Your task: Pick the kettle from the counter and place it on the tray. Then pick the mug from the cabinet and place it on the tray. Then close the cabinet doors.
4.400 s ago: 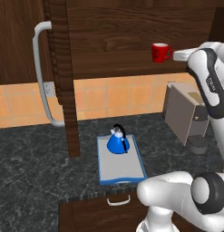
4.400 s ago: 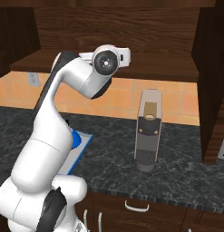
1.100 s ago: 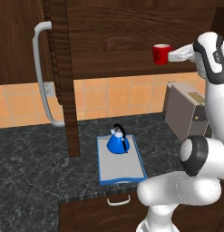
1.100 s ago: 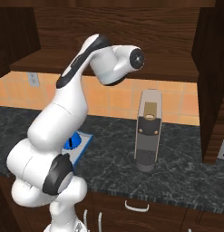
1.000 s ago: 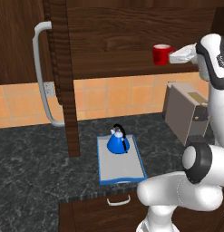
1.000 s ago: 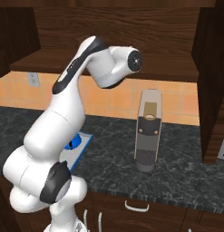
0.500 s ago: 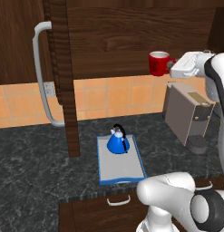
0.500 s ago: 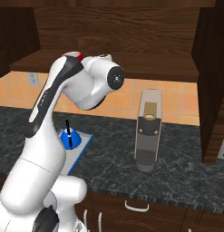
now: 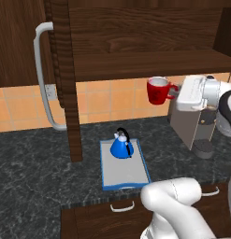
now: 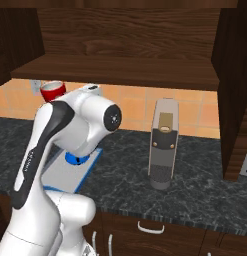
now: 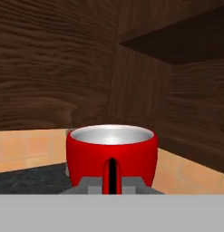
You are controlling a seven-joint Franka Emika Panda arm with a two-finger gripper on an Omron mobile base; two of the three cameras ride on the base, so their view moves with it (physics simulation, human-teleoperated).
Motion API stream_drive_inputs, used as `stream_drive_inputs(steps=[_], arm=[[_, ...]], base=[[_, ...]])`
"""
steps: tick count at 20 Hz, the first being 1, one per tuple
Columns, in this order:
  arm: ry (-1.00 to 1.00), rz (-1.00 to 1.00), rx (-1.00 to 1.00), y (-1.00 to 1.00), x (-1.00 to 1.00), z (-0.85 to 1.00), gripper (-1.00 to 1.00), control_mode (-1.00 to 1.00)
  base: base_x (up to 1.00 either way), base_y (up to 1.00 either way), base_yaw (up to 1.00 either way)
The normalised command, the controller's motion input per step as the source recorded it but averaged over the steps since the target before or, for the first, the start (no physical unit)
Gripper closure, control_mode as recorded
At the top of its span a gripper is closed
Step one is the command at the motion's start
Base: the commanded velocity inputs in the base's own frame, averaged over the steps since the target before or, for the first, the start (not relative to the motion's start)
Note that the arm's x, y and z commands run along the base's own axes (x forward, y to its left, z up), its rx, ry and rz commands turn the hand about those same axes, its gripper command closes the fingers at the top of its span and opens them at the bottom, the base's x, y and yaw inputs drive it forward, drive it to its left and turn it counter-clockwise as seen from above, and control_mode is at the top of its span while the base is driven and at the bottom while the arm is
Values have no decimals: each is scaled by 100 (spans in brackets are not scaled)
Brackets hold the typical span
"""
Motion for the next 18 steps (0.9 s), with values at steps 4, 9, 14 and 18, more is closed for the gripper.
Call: stream_drive_inputs(steps=[4,9,14,18], arm=[[0,21,-1,31,-48,-78,100,-100],[-1,21,-1,13,-34,-70,100,-100],[-1,18,-3,9,-15,-63,100,-100],[0,14,-6,13,-4,-63,100,-100]], base=[[0,0,0],[0,0,0],[0,0,0],[0,0,0]])
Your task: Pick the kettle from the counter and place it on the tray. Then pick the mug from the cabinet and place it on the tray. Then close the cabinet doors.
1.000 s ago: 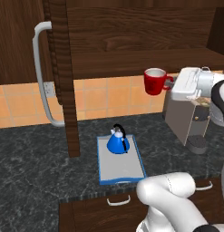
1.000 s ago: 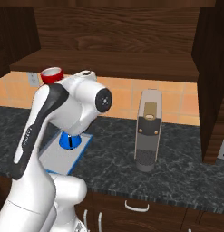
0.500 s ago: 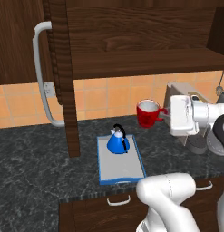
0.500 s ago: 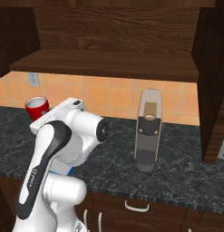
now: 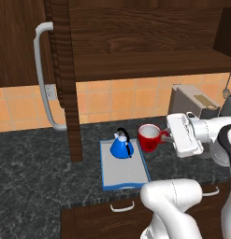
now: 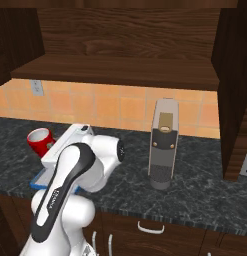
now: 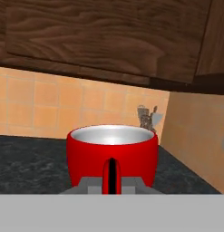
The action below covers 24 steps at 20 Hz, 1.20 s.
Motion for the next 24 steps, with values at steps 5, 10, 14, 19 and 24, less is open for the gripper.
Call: stream_drive_inputs(steps=[5,10,14,19,24], arm=[[-1,8,-5,8,0,-64,100,-100],[0,1,-2,2,10,-64,100,-100],[0,0,-1,0,28,-65,100,-100],[0,0,0,0,61,-46,100,-100],[3,2,0,0,55,-51,100,-100]], base=[[0,0,0],[0,0,0],[0,0,0],[0,0,0],[0,0,0]])
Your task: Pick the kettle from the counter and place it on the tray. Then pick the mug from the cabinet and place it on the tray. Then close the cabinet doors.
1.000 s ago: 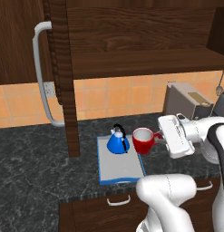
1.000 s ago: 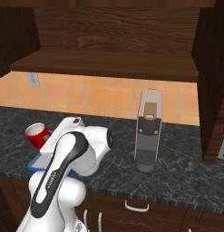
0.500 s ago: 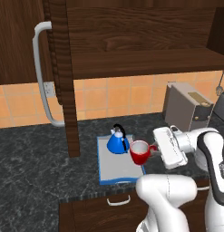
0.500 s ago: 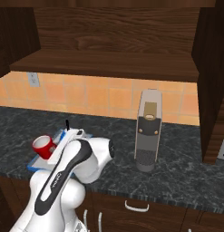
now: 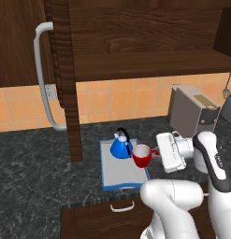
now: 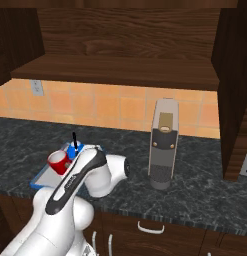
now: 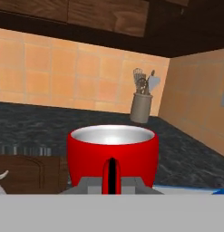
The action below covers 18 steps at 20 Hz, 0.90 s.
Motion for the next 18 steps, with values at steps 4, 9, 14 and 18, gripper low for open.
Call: stream_drive_inputs(steps=[4,9,14,18], arm=[[4,5,0,0,58,-61,100,-100],[0,7,0,4,49,-62,100,-100],[0,7,0,22,44,-61,100,-100],[0,8,0,18,42,-55,100,-100]], base=[[0,0,0],[0,0,0],[0,0,0],[0,0,0]])
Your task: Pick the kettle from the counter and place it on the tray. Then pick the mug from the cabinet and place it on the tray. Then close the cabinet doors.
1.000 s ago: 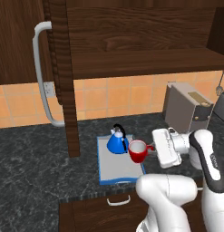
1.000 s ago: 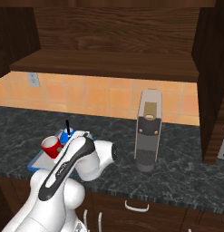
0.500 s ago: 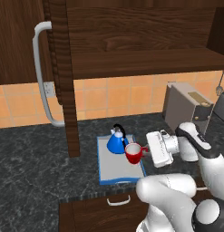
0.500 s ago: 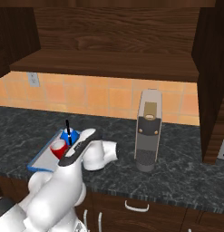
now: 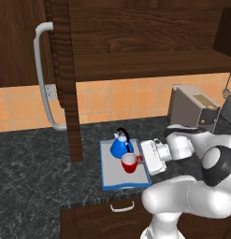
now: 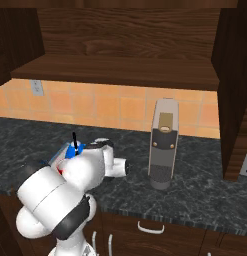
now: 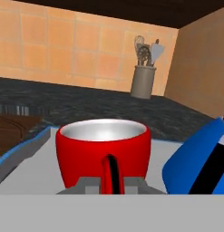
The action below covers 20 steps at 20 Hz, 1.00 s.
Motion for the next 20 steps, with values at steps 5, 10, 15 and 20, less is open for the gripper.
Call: stream_drive_inputs(steps=[5,10,15,20], arm=[[1,11,0,3,31,-51,100,-100],[9,3,0,16,-8,-31,100,-100],[8,0,0,22,-29,-4,100,-100],[0,0,0,28,-44,17,100,-100]], base=[[0,0,0],[0,0,0],[0,0,0],[0,0,0]])
